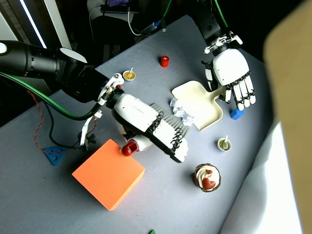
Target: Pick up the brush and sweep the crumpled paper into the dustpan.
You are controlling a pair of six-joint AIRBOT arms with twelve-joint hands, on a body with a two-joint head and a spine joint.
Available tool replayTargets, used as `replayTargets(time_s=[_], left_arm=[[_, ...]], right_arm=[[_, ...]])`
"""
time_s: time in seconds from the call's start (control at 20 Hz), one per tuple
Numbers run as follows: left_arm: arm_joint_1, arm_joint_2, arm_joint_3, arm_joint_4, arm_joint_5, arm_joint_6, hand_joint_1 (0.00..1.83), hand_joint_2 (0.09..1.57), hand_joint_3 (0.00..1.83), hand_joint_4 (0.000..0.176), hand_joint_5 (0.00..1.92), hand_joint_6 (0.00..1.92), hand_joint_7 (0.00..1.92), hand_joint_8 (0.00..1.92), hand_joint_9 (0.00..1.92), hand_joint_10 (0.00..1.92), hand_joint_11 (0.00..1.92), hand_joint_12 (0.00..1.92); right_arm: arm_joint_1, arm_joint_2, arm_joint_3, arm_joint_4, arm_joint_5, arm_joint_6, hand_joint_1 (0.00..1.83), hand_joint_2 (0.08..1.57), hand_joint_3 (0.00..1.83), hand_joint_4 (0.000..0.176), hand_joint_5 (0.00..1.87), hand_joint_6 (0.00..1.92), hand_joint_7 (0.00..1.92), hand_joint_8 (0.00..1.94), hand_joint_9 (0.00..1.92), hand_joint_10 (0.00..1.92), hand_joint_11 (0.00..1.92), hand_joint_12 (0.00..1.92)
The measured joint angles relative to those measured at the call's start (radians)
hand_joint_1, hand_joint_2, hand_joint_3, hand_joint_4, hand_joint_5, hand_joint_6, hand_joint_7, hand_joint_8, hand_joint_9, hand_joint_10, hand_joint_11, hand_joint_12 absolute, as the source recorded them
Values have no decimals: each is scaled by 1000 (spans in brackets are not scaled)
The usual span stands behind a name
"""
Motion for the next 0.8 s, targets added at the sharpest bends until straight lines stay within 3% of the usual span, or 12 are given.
replayTargets(time_s=[0.2,0.5,0.55,0.6,0.65,0.7,0.75,0.8], left_arm=[[-4,-1,6,0,5,0,1122,1137,0,0,941,1036,238,3,173,4,82,88],[-12,-1,12,0,11,0,1124,1139,0,0,935,1046,226,2,180,4,106,108],[-13,-1,12,0,14,0,1109,1149,3,0,915,1078,213,1,159,1,73,99],[-16,-1,13,0,14,0,1107,1151,2,0,910,1087,230,9,174,8,87,108],[-18,-1,13,1,14,0,1107,1151,2,0,910,1087,230,9,174,8,87,108],[-19,-1,13,1,14,0,1117,1151,1,0,911,1083,241,8,178,7,76,106],[-21,-1,13,0,14,0,1114,1151,0,0,911,1084,245,6,180,5,58,100],[-23,-1,12,0,15,0,1101,1154,1,0,906,1094,250,5,175,2,57,101]], right_arm=[[10,-31,51,2,-3,10,1144,954,0,0,97,8,79,8,87,7,168,12],[18,-49,76,2,2,21,1105,1006,5,0,273,13,299,14,305,18,303,40],[18,-51,77,2,3,21,1083,1036,5,0,375,14,404,15,412,20,367,57],[18,-55,82,1,4,24,1119,1044,0,0,579,12,679,22,674,29,545,117],[18,-56,84,2,5,26,1119,1044,0,0,579,12,679,22,674,29,545,117],[18,-55,84,2,9,26,1141,1043,0,0,786,17,905,31,888,53,695,209],[18,-56,87,1,12,27,1236,1074,2,0,981,572,1061,773,1008,46,704,472],[18,-56,87,1,15,29,1252,1102,7,0,1029,646,992,1122,1077,61,646,789]])
